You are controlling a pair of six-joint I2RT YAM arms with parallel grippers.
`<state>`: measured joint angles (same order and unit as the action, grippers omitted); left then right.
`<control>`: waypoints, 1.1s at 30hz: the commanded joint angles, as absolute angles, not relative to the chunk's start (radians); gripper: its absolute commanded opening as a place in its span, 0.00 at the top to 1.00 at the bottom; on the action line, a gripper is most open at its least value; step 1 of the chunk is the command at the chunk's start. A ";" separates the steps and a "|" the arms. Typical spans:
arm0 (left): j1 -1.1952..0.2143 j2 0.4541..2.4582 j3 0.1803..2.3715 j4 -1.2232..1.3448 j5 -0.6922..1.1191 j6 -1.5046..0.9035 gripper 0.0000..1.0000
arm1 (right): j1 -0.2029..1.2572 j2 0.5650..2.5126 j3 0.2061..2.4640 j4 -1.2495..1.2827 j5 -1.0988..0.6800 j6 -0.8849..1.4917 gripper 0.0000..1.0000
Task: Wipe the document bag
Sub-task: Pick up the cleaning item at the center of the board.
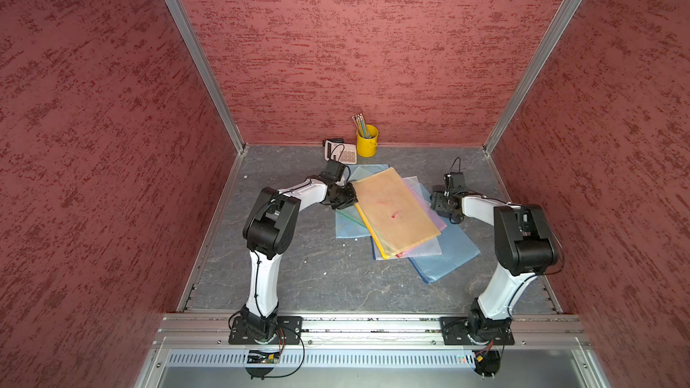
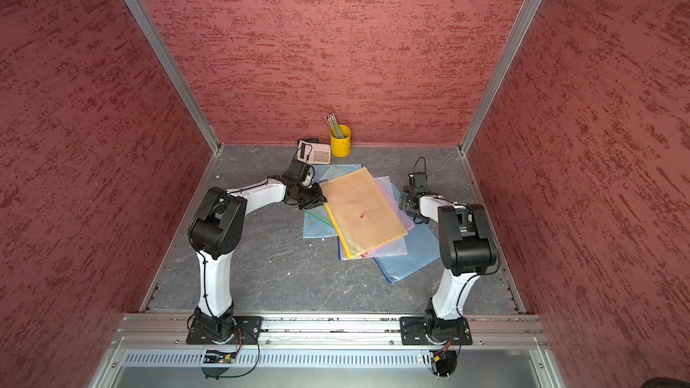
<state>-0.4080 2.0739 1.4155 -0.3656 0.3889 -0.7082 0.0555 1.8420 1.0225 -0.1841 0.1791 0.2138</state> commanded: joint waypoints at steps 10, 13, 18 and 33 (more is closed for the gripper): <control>-0.409 2.048 1.457 -0.336 0.469 -0.675 1.00 | 0.019 1.889 1.075 -0.235 0.193 0.201 0.48; -0.409 2.053 1.458 -0.340 0.469 -0.675 1.00 | 0.017 1.889 1.072 -0.242 0.167 0.192 0.57; -0.409 2.093 1.459 -0.333 0.479 -0.701 0.75 | 0.018 1.906 1.067 -0.250 0.108 0.188 0.60; -0.465 2.159 1.437 -0.317 0.467 -0.771 0.45 | 0.018 1.915 1.049 -0.245 0.062 0.185 0.61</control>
